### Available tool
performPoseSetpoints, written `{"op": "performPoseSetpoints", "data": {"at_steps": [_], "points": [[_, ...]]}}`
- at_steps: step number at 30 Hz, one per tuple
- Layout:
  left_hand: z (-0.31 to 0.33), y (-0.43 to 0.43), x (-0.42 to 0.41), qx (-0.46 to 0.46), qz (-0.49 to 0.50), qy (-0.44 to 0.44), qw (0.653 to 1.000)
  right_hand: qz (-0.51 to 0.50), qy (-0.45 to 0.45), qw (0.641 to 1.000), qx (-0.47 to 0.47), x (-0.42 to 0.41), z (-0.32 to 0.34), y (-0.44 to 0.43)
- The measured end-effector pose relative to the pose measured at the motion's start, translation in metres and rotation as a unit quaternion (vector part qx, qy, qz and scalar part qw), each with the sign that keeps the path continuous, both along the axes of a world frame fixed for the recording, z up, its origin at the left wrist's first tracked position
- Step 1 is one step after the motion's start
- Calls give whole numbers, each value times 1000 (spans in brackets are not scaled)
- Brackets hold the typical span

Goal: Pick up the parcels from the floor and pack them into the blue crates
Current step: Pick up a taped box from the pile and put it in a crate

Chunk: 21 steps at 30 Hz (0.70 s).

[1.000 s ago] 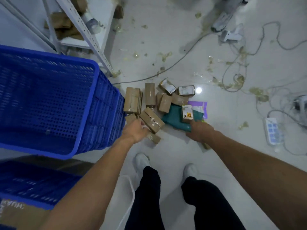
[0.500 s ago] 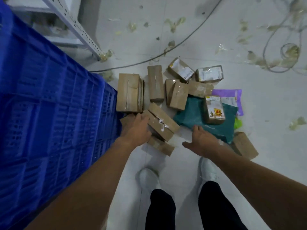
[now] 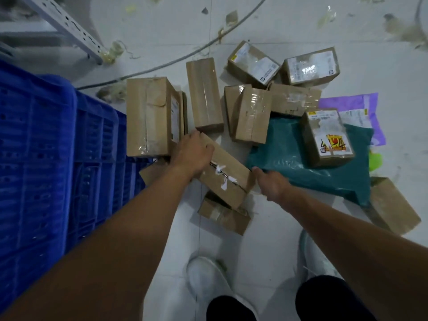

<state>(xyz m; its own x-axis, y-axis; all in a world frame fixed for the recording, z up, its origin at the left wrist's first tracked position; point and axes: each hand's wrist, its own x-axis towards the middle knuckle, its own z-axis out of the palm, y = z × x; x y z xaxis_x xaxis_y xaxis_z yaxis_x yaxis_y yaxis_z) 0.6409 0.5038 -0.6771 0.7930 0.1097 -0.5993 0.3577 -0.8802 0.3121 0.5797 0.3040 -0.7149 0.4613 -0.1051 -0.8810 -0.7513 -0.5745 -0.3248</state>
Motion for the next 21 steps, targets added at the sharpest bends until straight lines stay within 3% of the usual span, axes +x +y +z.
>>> {"op": "performPoseSetpoints", "data": {"at_steps": [9,15,21], "points": [[-4,3,-20,-29,97,17,995,-76,-2,997,-27,-2,-6,5],[9,9,-51,11,83,68,994,-115,52,992,3,-4,21,3],[6,20,-78,-24,-24,193,981,87,130,988,12,-7,31,0]]}}
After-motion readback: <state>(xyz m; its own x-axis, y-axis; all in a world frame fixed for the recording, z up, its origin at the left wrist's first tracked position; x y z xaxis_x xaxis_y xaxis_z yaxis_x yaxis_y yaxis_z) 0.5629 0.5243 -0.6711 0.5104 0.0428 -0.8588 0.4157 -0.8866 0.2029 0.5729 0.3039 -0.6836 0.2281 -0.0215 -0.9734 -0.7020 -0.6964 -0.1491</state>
